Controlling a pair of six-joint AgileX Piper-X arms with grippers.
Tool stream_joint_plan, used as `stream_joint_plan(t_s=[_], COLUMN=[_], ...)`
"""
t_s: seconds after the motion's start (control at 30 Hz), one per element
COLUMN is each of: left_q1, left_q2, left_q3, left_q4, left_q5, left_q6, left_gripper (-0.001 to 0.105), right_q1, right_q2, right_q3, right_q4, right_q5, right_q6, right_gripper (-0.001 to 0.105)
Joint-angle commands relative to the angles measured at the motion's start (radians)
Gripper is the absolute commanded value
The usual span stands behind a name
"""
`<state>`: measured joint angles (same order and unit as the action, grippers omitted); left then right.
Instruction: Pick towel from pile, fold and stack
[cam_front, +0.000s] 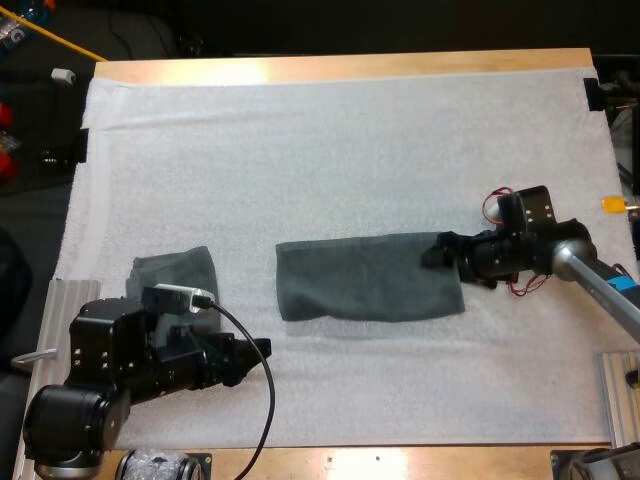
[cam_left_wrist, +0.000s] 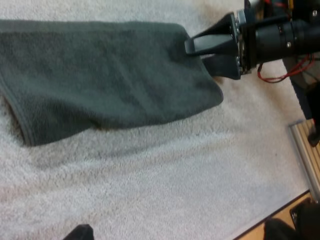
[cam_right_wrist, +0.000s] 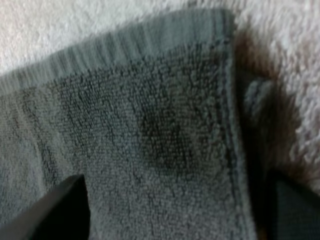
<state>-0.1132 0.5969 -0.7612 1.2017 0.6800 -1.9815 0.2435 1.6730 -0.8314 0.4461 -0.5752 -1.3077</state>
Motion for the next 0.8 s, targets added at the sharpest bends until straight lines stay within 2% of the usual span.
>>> stream_joint_plan(t_s=[0.0,0.03,0.3,0.33,0.43,0.63,0.77], left_q1=[0.001,0.001,0.001,0.001,0.001,0.001,0.001], left_q2=[-0.004,-0.004,-0.004,-0.004,-0.004,-0.004,-0.004], left_q3=[-0.007,-0.007,-0.007,-0.007,-0.007,-0.007,-0.007], left_q4=[0.008,0.009,0.010,0.011,0.015,0.015,0.015], left_q5=[0.012,0.012,0.013,0.015,0.040,0.072,0.074], left_q6=[0.008,0.009,0.009,0.009,0.009,0.012,0.012], left_gripper=[0.064,0.064,0.064,0.064,0.064,0.064,0.064], right_q1=[0.010,0.012,0.018,0.018,0.018,0.018,0.018], right_q2=[-0.001,-0.001,-0.004,-0.010,-0.050,-0.186,-0.254], right_q3=[0.009,0.010,0.011,0.011,0.010,-0.010,-0.063], right_q4=[0.008,0.013,0.089,0.101,0.167,0.364,0.514], right_q5=[-0.005,-0.005,0.038,0.048,0.116,0.462,0.700], right_q6=[0.010,0.017,0.025,0.011,-0.062,-0.216,-0.359], right_gripper=[0.067,0.063,0.006,0.002,0.000,0.000,0.000])
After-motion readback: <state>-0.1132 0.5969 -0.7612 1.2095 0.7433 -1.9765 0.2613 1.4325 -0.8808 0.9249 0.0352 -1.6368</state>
